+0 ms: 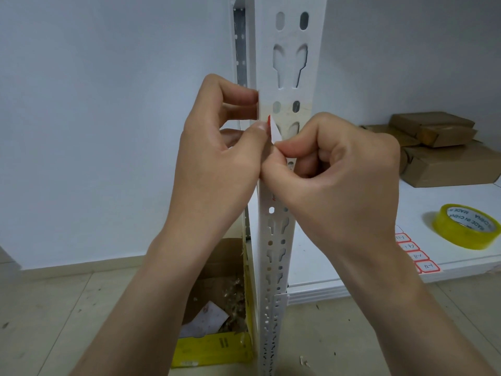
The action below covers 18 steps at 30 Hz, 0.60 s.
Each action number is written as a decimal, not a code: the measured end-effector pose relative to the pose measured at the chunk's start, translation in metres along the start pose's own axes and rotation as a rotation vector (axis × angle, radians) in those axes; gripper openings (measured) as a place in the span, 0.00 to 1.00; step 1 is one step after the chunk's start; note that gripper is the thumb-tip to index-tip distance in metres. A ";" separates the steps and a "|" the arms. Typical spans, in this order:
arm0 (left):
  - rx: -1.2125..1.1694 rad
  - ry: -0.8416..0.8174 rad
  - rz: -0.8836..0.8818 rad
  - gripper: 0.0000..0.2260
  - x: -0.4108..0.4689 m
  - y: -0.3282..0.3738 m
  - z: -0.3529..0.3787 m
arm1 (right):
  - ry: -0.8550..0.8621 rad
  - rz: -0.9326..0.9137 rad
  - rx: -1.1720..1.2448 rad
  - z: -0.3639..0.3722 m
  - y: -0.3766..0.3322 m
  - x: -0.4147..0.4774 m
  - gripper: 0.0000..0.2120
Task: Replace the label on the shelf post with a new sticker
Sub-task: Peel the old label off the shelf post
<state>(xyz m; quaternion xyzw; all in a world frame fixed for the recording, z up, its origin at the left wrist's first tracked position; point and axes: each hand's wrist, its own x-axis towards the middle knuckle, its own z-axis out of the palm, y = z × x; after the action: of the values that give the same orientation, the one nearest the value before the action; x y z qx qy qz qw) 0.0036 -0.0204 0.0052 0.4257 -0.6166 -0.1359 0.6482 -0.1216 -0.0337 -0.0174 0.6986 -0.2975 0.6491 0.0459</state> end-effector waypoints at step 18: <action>-0.049 0.020 -0.071 0.09 -0.001 -0.002 0.001 | -0.031 -0.006 0.027 -0.001 -0.002 -0.004 0.09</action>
<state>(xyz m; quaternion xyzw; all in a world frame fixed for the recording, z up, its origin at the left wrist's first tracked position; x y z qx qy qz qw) 0.0031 -0.0210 0.0031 0.4327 -0.5910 -0.1697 0.6593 -0.1214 -0.0303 -0.0208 0.7099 -0.2873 0.6421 0.0336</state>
